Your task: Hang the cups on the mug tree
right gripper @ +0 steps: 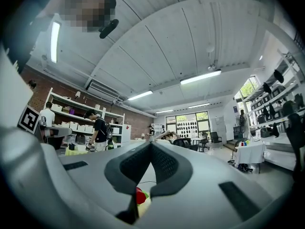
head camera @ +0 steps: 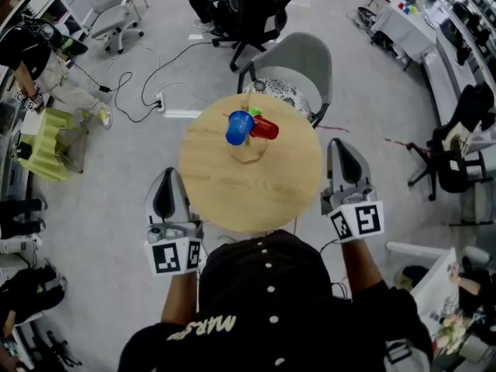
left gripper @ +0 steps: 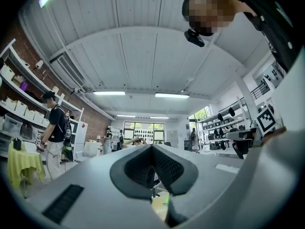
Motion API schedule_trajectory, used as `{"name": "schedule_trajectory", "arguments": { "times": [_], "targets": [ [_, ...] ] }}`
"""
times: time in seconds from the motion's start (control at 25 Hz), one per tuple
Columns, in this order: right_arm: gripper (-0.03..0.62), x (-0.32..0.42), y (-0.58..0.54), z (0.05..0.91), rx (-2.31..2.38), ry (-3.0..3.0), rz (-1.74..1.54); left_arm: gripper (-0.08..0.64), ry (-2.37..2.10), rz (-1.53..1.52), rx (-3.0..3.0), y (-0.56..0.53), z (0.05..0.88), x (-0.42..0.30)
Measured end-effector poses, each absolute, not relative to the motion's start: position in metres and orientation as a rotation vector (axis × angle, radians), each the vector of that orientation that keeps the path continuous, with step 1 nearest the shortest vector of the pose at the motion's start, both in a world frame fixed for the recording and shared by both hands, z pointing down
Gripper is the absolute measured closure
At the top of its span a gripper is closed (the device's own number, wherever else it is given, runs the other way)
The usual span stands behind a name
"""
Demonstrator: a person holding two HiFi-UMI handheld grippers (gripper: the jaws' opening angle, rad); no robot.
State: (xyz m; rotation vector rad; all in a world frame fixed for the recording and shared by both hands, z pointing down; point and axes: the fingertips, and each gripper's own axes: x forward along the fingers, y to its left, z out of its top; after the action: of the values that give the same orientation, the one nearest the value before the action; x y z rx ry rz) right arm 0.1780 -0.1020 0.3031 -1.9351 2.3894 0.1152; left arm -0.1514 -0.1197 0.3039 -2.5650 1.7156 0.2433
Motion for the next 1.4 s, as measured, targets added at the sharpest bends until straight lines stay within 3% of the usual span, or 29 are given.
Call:
{"name": "schedule_trajectory", "arguments": {
  "times": [1.4],
  "targets": [
    [0.592, 0.160, -0.112, 0.308, -1.887, 2.448, 0.107, 0.563, 1.721, 0.231, -2.576, -0.115, 0.305, -0.150]
  ]
}}
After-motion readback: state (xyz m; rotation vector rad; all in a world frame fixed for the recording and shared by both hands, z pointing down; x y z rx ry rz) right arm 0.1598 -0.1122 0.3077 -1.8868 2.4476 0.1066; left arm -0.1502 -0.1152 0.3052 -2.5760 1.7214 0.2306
